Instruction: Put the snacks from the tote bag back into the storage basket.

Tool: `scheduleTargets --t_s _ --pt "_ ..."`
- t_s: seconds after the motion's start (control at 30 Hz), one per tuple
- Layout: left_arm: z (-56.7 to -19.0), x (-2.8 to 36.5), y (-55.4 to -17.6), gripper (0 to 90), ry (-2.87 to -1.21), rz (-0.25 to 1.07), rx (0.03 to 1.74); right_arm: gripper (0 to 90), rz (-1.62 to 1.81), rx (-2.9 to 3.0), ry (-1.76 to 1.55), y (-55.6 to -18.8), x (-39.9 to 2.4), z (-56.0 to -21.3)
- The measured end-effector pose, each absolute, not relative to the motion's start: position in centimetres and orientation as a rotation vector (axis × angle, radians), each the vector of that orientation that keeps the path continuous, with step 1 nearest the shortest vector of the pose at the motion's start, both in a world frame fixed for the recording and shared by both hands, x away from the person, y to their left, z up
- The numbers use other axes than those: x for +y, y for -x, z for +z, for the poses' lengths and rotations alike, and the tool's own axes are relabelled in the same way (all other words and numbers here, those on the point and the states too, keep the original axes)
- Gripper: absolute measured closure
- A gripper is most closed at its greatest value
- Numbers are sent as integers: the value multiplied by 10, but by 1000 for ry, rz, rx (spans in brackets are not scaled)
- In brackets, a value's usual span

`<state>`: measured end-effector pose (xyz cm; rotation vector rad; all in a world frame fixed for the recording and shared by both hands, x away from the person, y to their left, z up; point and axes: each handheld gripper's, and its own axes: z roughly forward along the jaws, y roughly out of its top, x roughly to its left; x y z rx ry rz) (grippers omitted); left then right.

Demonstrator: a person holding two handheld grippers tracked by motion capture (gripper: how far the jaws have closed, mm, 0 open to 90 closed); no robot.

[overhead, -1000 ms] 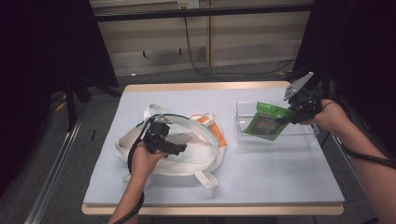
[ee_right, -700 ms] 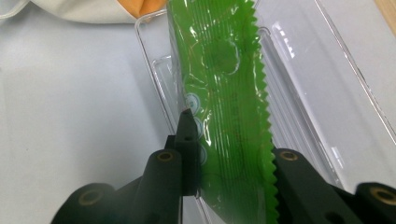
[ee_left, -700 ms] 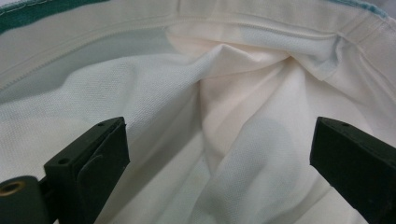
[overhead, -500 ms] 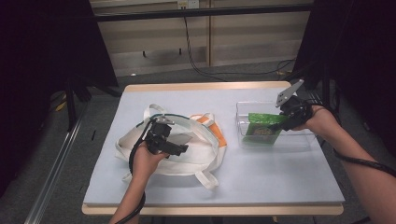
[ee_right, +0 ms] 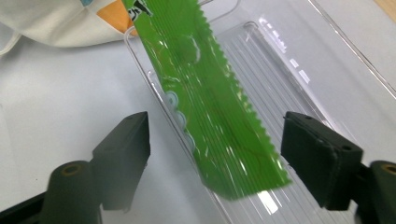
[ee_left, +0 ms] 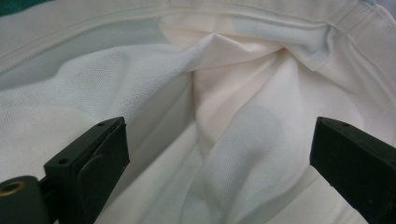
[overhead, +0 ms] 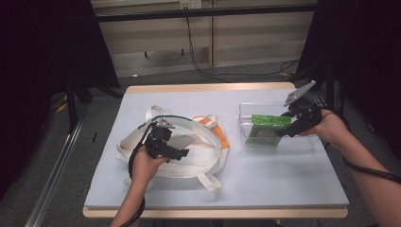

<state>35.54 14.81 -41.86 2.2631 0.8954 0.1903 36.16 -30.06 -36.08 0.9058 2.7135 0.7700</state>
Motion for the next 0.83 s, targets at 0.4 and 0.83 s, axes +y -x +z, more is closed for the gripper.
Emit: scheduleTargets --t_s 0.4,0.83 --pt "-417 148 -355 46 -2266 188 889 165 773 2665 -982 -343 -317 -360" --pt "-416 148 -355 44 -2262 180 880 123 797 2625 -1008 -323 -320 -367"
